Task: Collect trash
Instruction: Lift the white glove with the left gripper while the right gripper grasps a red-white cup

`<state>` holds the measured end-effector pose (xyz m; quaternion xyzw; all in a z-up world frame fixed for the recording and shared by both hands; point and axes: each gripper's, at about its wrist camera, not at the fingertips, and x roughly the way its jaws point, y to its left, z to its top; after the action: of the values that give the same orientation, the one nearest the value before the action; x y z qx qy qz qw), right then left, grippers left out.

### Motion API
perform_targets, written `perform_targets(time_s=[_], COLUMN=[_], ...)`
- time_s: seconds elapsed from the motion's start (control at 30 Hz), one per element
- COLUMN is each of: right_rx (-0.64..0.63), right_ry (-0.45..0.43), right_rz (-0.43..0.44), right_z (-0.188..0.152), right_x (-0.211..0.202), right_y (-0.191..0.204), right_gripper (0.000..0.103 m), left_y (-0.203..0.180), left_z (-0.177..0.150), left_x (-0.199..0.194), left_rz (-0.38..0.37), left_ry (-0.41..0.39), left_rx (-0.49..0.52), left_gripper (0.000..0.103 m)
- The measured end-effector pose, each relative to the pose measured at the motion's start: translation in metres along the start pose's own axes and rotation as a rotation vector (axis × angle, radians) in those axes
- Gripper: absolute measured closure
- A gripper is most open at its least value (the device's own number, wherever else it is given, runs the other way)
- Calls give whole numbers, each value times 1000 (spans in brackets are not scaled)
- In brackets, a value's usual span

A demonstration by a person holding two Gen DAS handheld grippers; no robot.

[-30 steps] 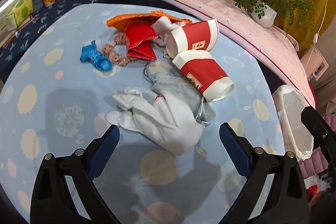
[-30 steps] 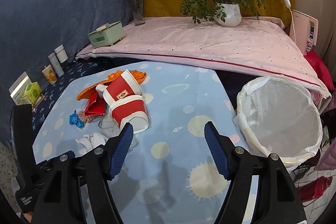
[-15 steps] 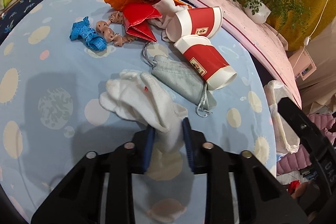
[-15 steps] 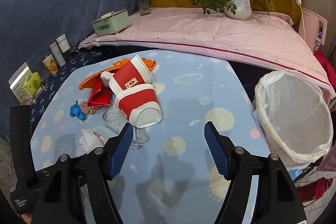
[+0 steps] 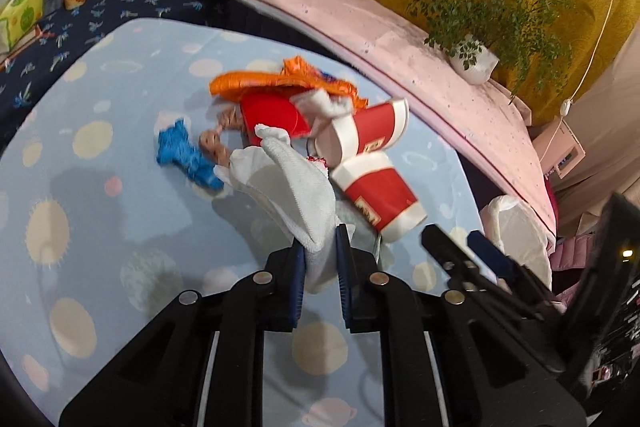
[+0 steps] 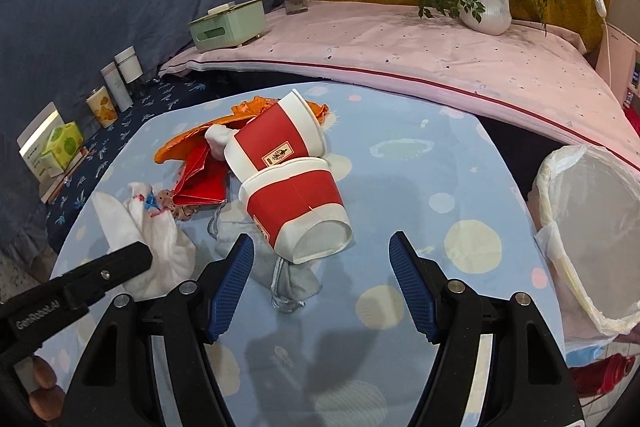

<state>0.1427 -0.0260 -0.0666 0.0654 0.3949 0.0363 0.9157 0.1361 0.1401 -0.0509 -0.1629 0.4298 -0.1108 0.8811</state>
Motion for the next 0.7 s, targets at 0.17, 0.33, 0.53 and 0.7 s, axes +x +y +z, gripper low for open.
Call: perform_targets(time_s=[0.17,0.33,0.53,0.7], right_rx=[15,15,22,0], right_ry=[33,69,79,68], right_rz=[24,52,67,76], right_z=[4,4,5,6], right_x=[25,47,60,58], right_y=[-1,0,1,1], right_gripper=[26,26,26,37], left_y=[-9,-17,-22,-26], left_z=[15,24,28,28], left_x=[-1,4,16,22], left_rz=[-2,-11,-7,0], left_ry=[-24,-27,-13,0], left_rx=[40,66,86,88], left_gripper=[89,89,89,89])
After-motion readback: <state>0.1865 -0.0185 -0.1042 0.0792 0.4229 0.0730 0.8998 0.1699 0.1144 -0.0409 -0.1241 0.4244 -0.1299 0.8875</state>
